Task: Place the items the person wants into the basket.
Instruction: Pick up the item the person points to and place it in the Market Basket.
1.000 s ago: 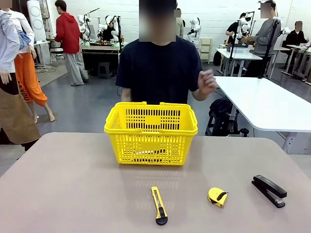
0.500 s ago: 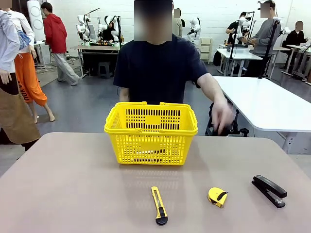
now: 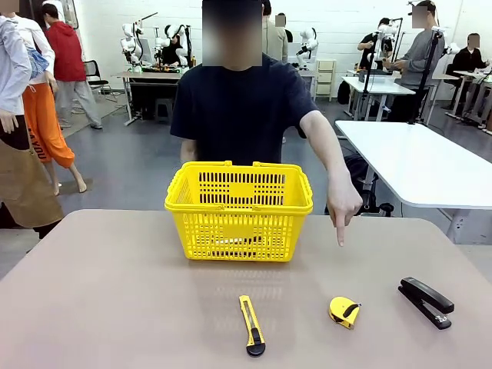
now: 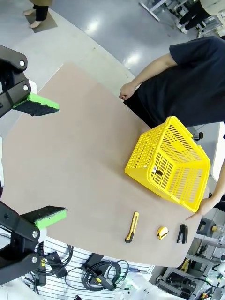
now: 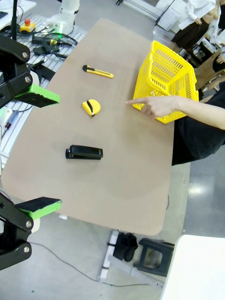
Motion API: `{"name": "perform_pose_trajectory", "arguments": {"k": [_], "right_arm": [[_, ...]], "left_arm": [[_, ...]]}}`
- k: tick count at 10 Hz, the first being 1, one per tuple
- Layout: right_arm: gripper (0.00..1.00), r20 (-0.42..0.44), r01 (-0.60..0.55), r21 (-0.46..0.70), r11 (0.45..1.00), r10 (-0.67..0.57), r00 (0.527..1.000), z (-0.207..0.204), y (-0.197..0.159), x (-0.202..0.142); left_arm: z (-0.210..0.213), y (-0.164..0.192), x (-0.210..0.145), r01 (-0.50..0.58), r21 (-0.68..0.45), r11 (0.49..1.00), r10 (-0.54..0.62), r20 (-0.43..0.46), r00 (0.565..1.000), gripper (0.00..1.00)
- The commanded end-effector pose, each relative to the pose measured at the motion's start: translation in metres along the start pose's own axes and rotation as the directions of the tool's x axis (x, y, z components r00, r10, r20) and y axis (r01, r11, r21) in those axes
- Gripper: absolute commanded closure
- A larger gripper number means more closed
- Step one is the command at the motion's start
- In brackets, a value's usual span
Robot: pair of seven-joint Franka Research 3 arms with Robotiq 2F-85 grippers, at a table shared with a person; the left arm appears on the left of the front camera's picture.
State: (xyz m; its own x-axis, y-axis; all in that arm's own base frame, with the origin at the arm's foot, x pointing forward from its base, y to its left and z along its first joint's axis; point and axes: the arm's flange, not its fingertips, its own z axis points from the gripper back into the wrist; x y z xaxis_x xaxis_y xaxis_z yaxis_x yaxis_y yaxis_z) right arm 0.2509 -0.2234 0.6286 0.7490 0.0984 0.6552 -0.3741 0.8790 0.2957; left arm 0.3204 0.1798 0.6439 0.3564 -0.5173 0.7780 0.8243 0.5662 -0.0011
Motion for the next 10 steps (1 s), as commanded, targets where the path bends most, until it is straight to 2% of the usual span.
{"name": "perform_pose_trajectory", "arguments": {"k": [1, 2, 3, 4, 6, 7, 10], "right_arm": [[0.00, 0.000, 0.000, 0.000, 1.000, 0.000, 1.000, 0.000, 0.000, 0.000], [0.00, -0.125, -0.085, -0.109, 0.990, 0.071, 0.990, -0.027, 0.028, 0.002], [0.00, -0.202, -0.070, -0.189, 0.980, 0.031, 0.979, -0.057, 0.058, 0.007], [0.00, -0.286, -0.009, -0.222, 0.975, -0.056, 0.957, -0.086, 0.088, 0.017], [0.00, -0.336, 0.126, -0.355, 0.926, -0.252, 0.908, -0.143, 0.146, 0.025], [0.00, -0.372, 0.130, -0.401, 0.907, -0.291, 0.881, -0.165, 0.162, 0.016], [0.00, -0.517, -0.005, -0.439, 0.898, -0.248, 0.819, -0.228, 0.204, -0.013]], "left_arm": [[0.000, 0.001, 0.001, 0.011, 0.009, 1.000, -0.011, 0.009, 1.000, 0.00], [0.000, 0.001, 0.001, 0.011, 0.009, 1.000, -0.011, 0.009, 1.000, 0.00], [0.000, 0.001, 0.001, 0.011, 0.009, 1.000, -0.011, 0.009, 1.000, 0.00], [0.000, 0.001, 0.001, 0.011, 0.009, 1.000, -0.011, 0.009, 1.000, 0.00], [0.000, 0.001, 0.001, 0.011, 0.009, 1.000, -0.011, 0.009, 1.000, 0.00], [0.000, 0.001, 0.001, 0.011, 0.009, 1.000, -0.011, 0.009, 1.000, 0.00], [0.000, 0.001, 0.001, 0.011, 0.009, 1.000, -0.011, 0.009, 1.000, 0.00]]}}
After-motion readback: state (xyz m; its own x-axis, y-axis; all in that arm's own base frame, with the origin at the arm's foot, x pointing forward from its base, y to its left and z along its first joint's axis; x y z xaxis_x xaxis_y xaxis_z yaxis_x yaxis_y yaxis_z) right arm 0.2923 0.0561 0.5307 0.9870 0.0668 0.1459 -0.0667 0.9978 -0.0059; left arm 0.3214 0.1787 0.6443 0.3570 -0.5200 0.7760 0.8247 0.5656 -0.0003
